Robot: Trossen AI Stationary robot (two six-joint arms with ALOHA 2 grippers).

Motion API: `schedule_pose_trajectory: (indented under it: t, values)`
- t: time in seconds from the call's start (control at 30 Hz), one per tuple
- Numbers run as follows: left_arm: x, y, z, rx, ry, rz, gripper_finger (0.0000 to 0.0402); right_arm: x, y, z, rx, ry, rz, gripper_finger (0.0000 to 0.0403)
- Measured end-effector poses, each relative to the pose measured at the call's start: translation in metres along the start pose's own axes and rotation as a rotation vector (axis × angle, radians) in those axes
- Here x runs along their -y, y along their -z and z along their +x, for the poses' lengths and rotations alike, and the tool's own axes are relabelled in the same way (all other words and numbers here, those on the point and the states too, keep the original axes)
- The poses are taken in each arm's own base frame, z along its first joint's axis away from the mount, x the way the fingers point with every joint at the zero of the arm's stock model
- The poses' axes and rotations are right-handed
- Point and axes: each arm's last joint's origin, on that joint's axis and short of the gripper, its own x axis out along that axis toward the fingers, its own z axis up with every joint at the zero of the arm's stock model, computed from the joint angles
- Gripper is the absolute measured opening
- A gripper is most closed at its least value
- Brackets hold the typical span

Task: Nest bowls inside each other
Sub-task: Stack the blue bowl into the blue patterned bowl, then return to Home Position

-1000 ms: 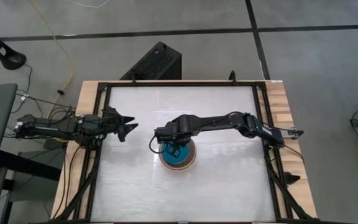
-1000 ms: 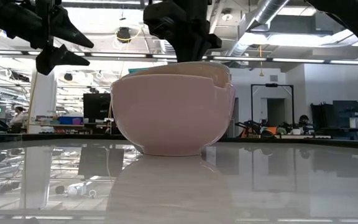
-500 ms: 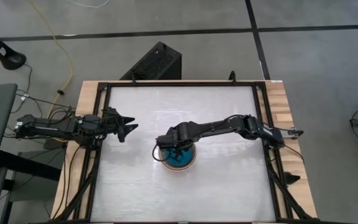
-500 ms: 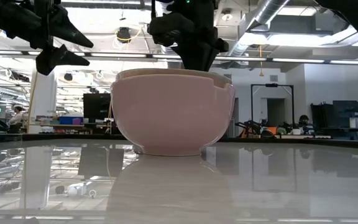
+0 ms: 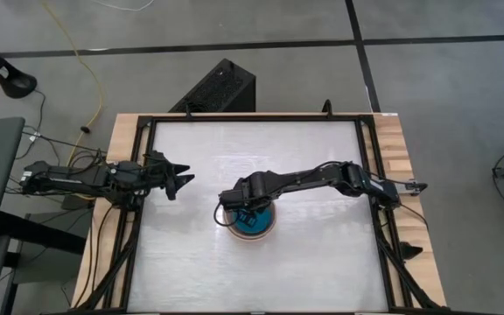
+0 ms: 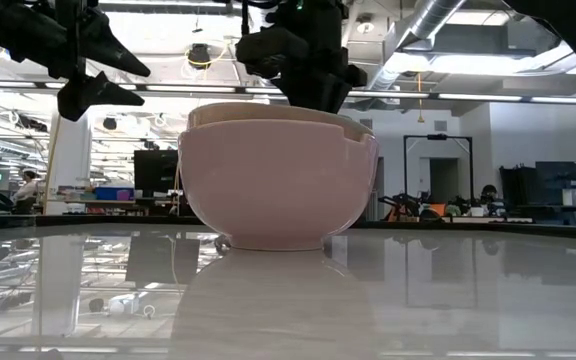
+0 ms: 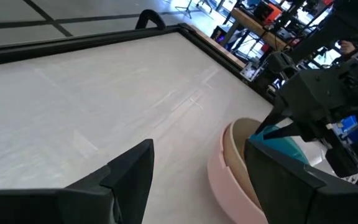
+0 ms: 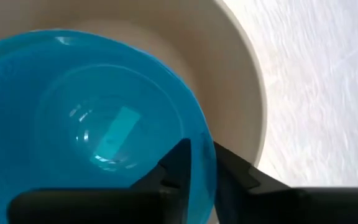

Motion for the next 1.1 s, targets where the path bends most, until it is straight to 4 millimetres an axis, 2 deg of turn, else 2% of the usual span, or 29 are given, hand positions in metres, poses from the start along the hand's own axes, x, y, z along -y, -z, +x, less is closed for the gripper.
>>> schedule_pose_trajectory:
  t: [0.2, 0.4, 0.57, 0.67, 0.83, 1.03, 1.1]
  values:
    - [0.0, 0.0, 0.0, -0.001, -0.001, 0.0, 0.0238, 0.001, -0.002, -0.008, 0.011, -0.013, 0.0, 0.0131]
    - [0.0, 0.0, 0.0, -0.001, -0.001, 0.01, 0.0238, 0.006, -0.005, -0.031, 0.042, -0.038, -0.014, 0.0187]
    - [0.0, 0.0, 0.0, 0.001, -0.004, 0.019, 0.0238, 0.017, -0.001, -0.046, 0.039, -0.049, -0.014, 0.0215]
    - [0.0, 0.0, 0.0, 0.001, -0.003, 0.016, 0.0238, 0.026, 0.004, -0.068, 0.075, -0.092, -0.048, 0.0219]
    - [0.001, 0.0, 0.0, -0.005, 0.024, -0.035, 0.0238, 0.047, 0.026, -0.12, 0.195, -0.148, -0.125, 0.0213]
    - [-0.001, 0.003, 0.0, -0.034, 0.0, 0.038, 0.0238, 0.073, 0.065, -0.169, 0.319, -0.202, -0.28, 0.0206]
    - [0.001, 0.0, 0.0, -0.007, 0.026, -0.02, 0.0238, 0.083, 0.08, -0.18, 0.375, -0.206, -0.284, 0.0203]
